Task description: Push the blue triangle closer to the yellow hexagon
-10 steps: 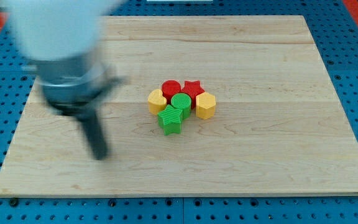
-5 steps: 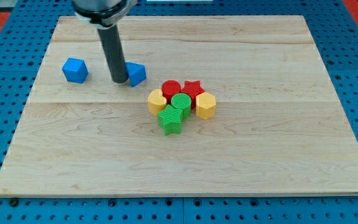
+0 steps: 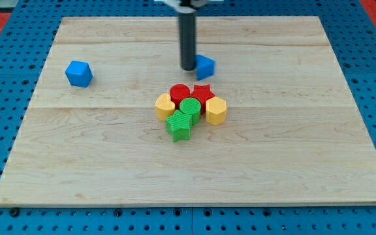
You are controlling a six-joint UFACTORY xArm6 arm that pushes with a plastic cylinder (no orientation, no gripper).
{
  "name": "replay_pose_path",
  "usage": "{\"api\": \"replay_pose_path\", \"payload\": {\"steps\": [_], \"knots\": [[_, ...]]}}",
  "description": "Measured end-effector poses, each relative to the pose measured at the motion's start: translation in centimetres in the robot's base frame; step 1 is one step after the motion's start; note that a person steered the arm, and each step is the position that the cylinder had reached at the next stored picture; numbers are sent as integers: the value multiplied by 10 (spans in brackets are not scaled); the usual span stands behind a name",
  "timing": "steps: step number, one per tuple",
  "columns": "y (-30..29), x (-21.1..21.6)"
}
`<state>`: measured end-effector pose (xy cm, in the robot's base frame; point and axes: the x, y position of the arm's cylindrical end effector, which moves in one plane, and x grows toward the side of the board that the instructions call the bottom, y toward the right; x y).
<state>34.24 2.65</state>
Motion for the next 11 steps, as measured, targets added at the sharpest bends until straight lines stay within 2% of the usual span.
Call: {"api": "replay_pose_path", "payload": {"steps": [1, 2, 3, 4, 5, 6, 7, 8, 9, 10, 11], "knots": [[28, -14], [107, -2], [134, 39], [110, 33], [116, -16], [85, 15], [102, 65], [102, 63], [67, 60], [100, 79], [107, 97]]}}
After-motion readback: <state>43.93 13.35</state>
